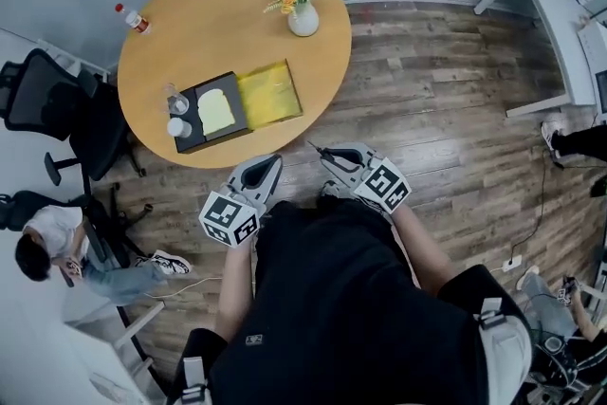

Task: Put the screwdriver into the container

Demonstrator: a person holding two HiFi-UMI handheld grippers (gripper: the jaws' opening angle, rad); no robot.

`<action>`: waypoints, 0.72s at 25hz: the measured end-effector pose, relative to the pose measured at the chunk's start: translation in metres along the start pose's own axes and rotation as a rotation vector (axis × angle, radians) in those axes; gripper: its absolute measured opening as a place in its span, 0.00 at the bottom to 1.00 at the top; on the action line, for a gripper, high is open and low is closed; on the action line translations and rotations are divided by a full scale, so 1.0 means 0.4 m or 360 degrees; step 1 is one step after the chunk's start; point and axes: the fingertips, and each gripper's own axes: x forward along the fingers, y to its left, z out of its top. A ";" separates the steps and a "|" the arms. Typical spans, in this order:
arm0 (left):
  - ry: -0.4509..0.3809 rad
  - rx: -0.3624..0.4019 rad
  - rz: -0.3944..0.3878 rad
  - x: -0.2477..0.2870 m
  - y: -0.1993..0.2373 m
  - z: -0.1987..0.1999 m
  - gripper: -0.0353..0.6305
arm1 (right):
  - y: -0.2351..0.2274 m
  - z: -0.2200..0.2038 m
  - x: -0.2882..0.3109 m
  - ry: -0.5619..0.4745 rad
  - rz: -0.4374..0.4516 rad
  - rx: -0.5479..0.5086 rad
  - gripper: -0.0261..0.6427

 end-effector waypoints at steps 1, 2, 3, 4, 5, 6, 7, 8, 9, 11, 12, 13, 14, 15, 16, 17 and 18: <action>-0.0004 -0.0012 0.0025 0.000 0.000 -0.004 0.06 | -0.006 -0.003 0.007 0.0006 0.0029 -0.0012 0.12; -0.0006 -0.0025 0.0050 -0.002 0.001 -0.009 0.06 | -0.012 -0.003 0.015 0.0010 0.0053 -0.0023 0.12; -0.0006 -0.0037 0.0074 -0.005 0.005 -0.015 0.06 | -0.019 -0.002 0.025 0.0013 0.0071 -0.0032 0.12; -0.0005 -0.0050 0.0095 -0.008 0.010 -0.021 0.06 | -0.024 0.000 0.035 0.0014 0.0085 -0.0042 0.12; -0.0002 -0.0063 0.0115 -0.013 0.017 -0.026 0.06 | -0.028 0.005 0.046 0.0011 0.0098 -0.0049 0.12; -0.0001 -0.0075 0.0132 -0.017 0.025 -0.030 0.06 | -0.030 0.012 0.056 0.0004 0.0113 -0.0053 0.12; -0.0004 -0.0085 0.0146 -0.020 0.034 -0.030 0.06 | -0.031 0.020 0.066 0.0000 0.0129 -0.0057 0.12; -0.0011 -0.0091 0.0159 -0.022 0.043 -0.028 0.06 | -0.032 0.025 0.076 0.0003 0.0145 -0.0061 0.12; -0.0019 -0.0094 0.0169 -0.024 0.054 -0.024 0.06 | -0.033 0.028 0.087 0.0014 0.0161 -0.0065 0.12; -0.0032 -0.0098 0.0182 -0.028 0.078 -0.016 0.06 | -0.037 0.030 0.110 0.0040 0.0183 -0.0069 0.12; -0.0035 -0.0100 0.0184 -0.030 0.091 -0.012 0.06 | -0.039 0.033 0.123 0.0049 0.0189 -0.0068 0.12; -0.0035 -0.0101 0.0185 -0.032 0.105 -0.011 0.06 | -0.042 0.037 0.137 0.0056 0.0192 -0.0068 0.12; -0.0033 -0.0103 0.0184 -0.035 0.121 -0.010 0.06 | -0.045 0.042 0.151 0.0064 0.0192 -0.0069 0.12; -0.0028 -0.0104 0.0182 -0.037 0.138 -0.011 0.06 | -0.047 0.048 0.165 0.0069 0.0190 -0.0070 0.12; -0.0021 -0.0103 0.0178 -0.039 0.156 -0.012 0.06 | -0.049 0.056 0.180 0.0069 0.0187 -0.0072 0.12; -0.0012 -0.0101 0.0170 -0.038 0.176 -0.011 0.06 | -0.051 0.067 0.196 0.0066 0.0184 -0.0075 0.12; -0.0004 -0.0097 0.0158 -0.036 0.195 -0.008 0.06 | -0.055 0.077 0.211 0.0064 0.0179 -0.0079 0.12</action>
